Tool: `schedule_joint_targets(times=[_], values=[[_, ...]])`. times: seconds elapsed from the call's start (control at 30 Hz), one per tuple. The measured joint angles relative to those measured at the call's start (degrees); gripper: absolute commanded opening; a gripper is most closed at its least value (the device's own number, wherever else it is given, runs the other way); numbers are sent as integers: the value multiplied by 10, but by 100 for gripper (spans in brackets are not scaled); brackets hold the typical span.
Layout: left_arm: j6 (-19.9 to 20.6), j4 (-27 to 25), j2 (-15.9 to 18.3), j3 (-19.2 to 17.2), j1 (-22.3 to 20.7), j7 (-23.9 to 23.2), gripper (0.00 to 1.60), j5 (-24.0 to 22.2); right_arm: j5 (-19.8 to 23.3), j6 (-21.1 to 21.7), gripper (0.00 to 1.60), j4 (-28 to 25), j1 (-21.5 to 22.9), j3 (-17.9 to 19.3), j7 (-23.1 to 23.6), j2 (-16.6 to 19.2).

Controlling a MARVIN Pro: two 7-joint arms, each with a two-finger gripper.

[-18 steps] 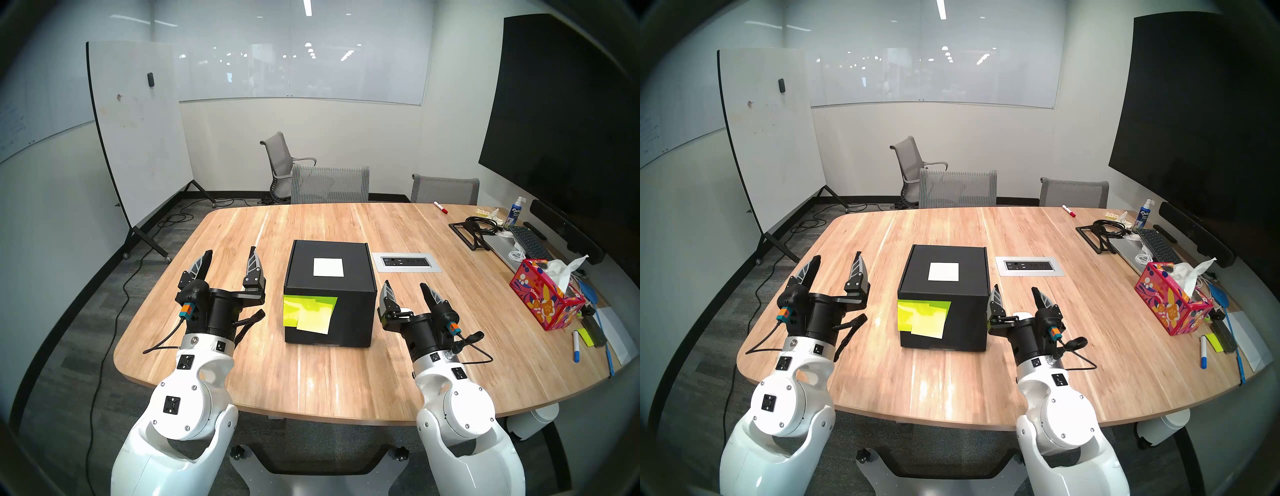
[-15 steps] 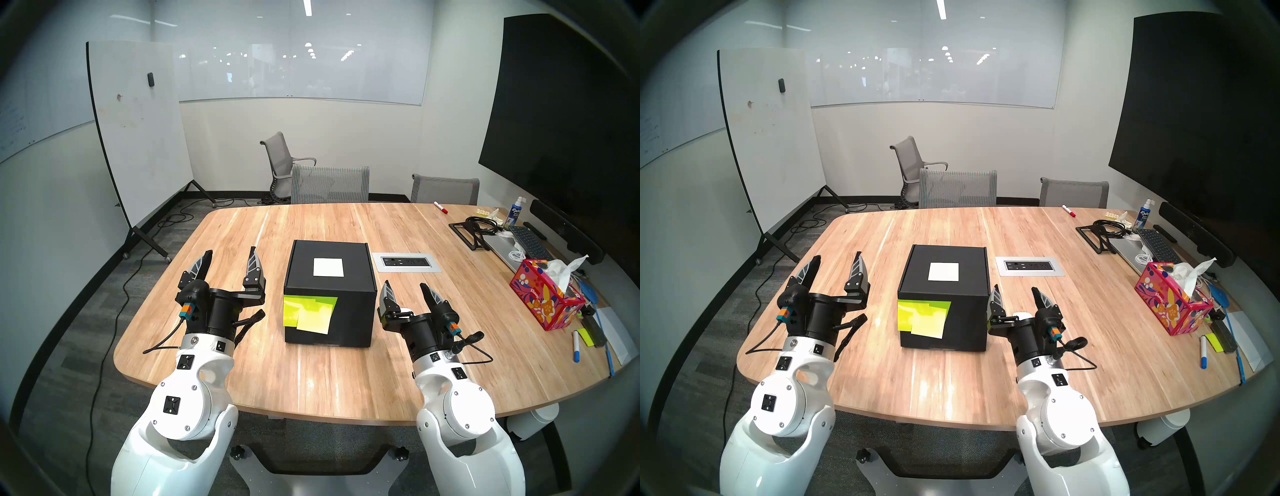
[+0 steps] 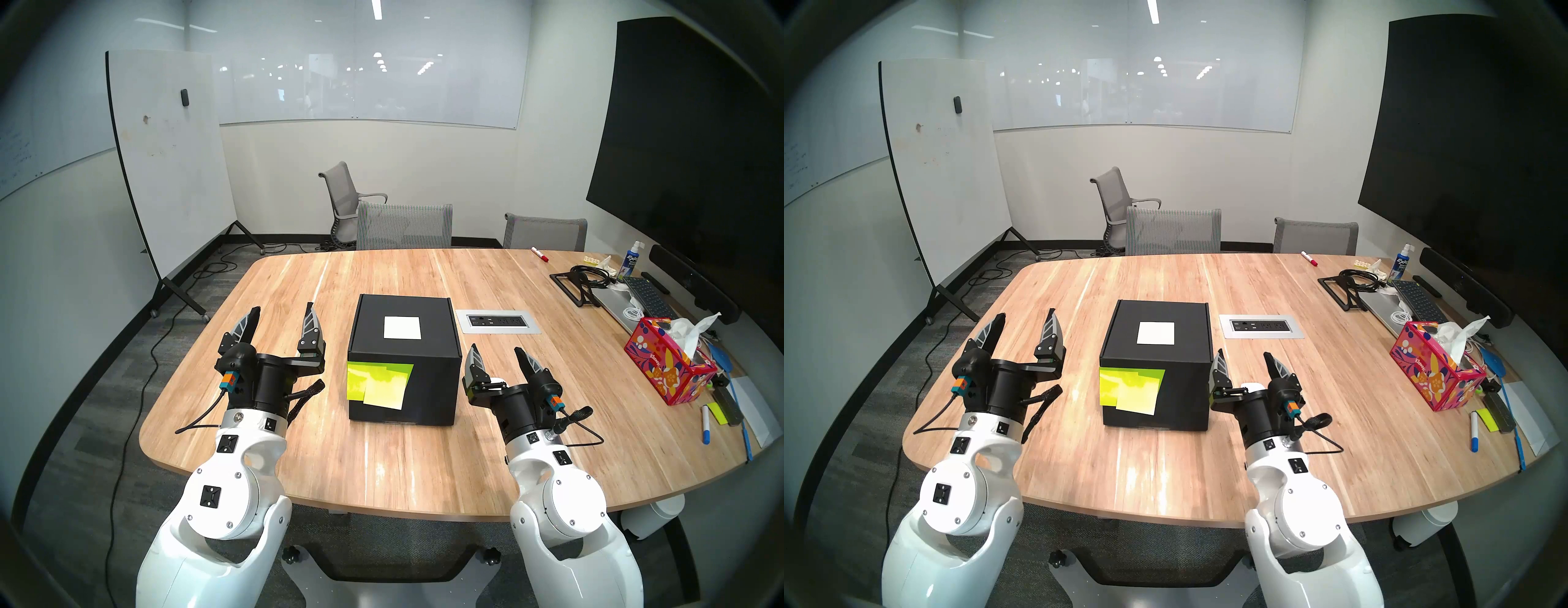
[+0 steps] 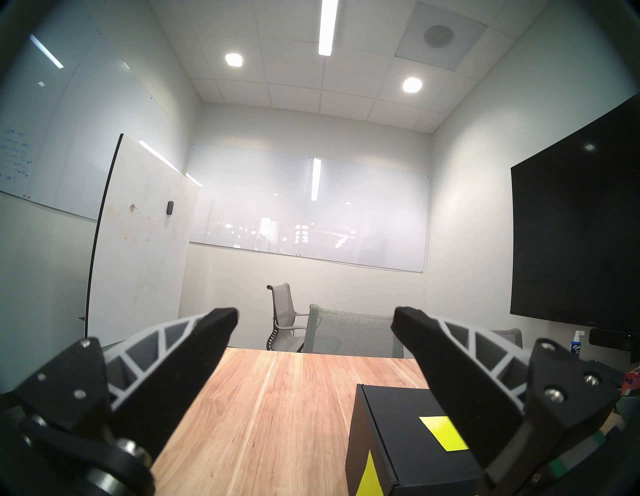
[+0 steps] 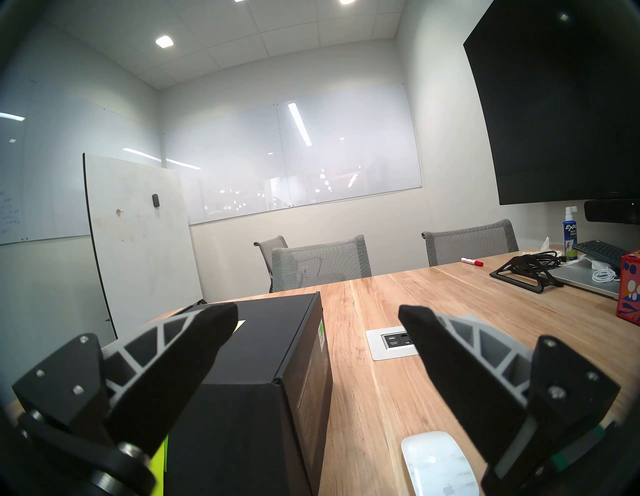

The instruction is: Open the box and place the mouse inside

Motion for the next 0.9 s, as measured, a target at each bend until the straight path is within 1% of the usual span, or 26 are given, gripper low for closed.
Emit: schedule_joint_targets(times=[0.9], values=[[0, 0, -1, 0, 0, 0, 160, 0, 0, 0, 160, 0, 0, 0, 0, 0]])
